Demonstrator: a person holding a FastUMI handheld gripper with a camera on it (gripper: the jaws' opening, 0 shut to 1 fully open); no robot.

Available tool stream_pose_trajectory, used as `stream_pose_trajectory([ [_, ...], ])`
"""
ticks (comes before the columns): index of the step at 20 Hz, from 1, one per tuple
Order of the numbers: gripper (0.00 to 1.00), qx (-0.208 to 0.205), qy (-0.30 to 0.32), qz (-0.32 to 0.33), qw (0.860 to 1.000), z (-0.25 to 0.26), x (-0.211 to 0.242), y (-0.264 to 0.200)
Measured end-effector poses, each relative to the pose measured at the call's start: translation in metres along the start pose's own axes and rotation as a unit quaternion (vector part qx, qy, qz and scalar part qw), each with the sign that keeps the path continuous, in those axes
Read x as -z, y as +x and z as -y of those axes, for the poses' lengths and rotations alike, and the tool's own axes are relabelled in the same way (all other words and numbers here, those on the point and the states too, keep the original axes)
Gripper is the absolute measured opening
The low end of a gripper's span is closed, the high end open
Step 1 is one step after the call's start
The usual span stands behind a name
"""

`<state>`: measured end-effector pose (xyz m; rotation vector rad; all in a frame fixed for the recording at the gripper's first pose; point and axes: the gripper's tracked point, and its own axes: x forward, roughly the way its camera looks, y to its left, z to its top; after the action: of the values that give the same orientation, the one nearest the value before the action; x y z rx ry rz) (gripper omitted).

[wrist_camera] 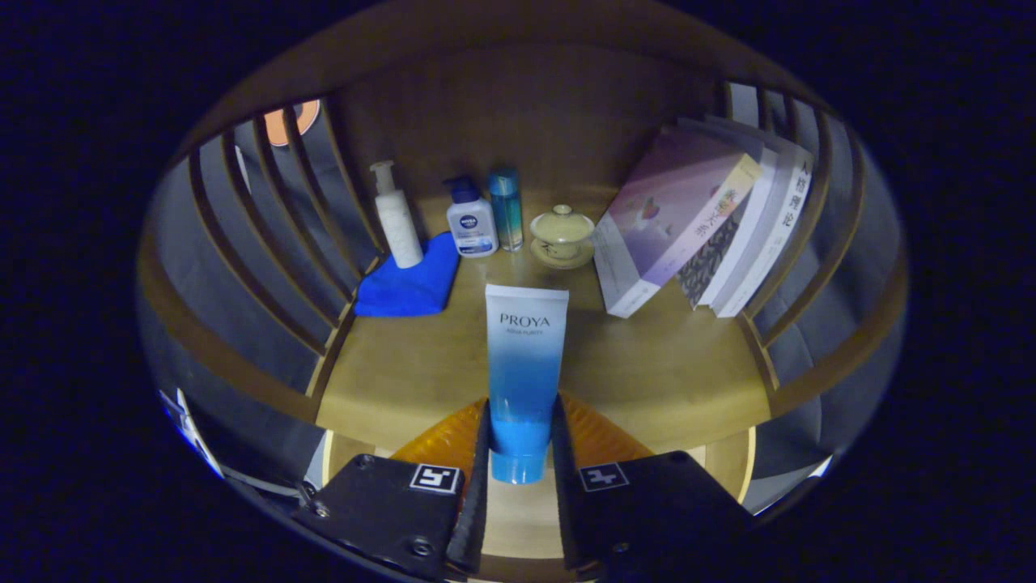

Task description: Pull open the drawer, take out the items inside it, and place them on the countertop above the cabinet.

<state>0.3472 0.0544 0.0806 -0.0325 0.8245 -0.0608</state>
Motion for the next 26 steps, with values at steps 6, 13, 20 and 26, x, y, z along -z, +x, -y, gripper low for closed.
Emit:
stream_pose_trajectory([
  [6,0.4,-0.008,0.018,-0.002,1.0,-0.002,-0.01,0.044],
  [13,0.41,0.008,0.014,-0.01,1.0,0.002,-0.008,0.079],
  [20,0.46,0.029,0.015,-0.013,0.999,0.012,-0.007,0.099],
  [26,0.53,0.038,0.012,0.018,0.999,0.014,-0.014,0.082],
])
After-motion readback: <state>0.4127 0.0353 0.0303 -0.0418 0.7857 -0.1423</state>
